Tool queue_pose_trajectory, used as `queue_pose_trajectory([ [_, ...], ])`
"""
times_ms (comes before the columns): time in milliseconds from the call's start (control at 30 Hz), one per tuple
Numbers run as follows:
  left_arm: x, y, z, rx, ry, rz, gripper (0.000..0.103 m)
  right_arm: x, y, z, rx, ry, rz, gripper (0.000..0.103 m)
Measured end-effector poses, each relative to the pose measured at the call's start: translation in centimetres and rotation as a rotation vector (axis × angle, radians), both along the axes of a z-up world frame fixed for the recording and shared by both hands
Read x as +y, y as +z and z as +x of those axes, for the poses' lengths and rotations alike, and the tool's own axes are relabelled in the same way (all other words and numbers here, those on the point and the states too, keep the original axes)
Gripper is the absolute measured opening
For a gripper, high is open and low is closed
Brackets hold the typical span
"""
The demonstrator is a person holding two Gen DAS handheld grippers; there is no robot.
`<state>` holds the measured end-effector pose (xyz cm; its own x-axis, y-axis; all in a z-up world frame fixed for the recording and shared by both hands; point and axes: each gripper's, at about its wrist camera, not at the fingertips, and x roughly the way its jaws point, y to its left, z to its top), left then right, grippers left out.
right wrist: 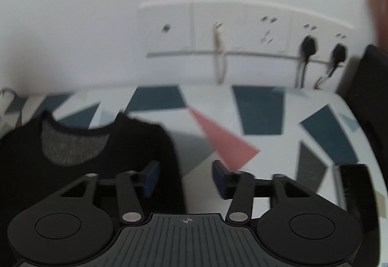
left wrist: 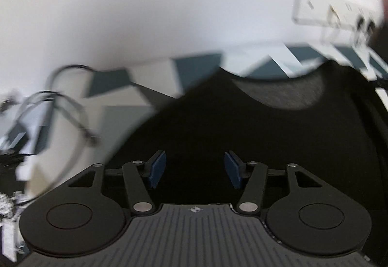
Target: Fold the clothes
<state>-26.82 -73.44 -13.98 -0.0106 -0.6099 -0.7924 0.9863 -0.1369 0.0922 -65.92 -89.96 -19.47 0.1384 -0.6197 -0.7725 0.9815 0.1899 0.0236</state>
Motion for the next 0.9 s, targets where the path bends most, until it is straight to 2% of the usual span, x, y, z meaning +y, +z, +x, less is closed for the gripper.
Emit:
queue_pose_trajectory([
  [33,-0.3,-0.7,-1.0,-0.011,-0.016,0.020,0.055,-0.1,-0.6,0.8,0.024,0.009,0.015,0.043],
  [67,-0.3,-1.3,-1.6,-0.022,-0.023,0.030,0.055,-0.2,-1.0,1.3,0.038,0.016,0.030,0.034],
  [100,-0.4,-1.9,-2.1,-0.031,-0.027,0.039,0.055,-0.3,-1.3,1.6,0.048,0.021,0.045,0.009],
  [133,-0.4,-2.3,-2.4,-0.036,-0.026,0.045,0.055,-0.5,-1.5,1.5,0.052,0.021,0.047,0.001],
  [300,-0.9,-3.2,-2.7,-0.042,0.017,0.029,0.055,-3.3,-1.5,0.9,0.112,0.005,0.035,0.001],
  [500,-2.7,-3.1,-2.5,-0.078,0.106,-0.012,0.053,-7.9,-2.3,2.4,0.195,0.006,0.002,0.001],
  [633,-4.4,-3.2,-1.9,-0.062,0.173,-0.030,0.053,-10.6,-2.7,3.1,0.250,0.005,-0.038,0.001],
  [733,-5.1,-3.1,-1.1,-0.039,0.204,-0.018,0.054,-11.5,-2.8,3.2,0.238,0.008,-0.041,0.004],
  [767,-4.9,-2.8,-0.8,-0.031,0.209,-0.013,0.054,-11.1,-2.5,3.1,0.230,0.008,-0.057,0.014],
  [800,-4.4,-2.4,-0.3,-0.017,0.206,-0.014,0.054,-10.6,-2.0,3.1,0.220,0.006,-0.079,0.032],
  [867,-2.9,-1.6,0.8,0.012,0.186,-0.022,0.060,-8.7,-0.8,2.6,0.187,0.015,-0.125,0.043],
  [900,-1.9,-1.1,1.3,0.023,0.175,-0.026,0.061,-7.4,-0.1,2.2,0.164,0.016,-0.130,0.043],
])
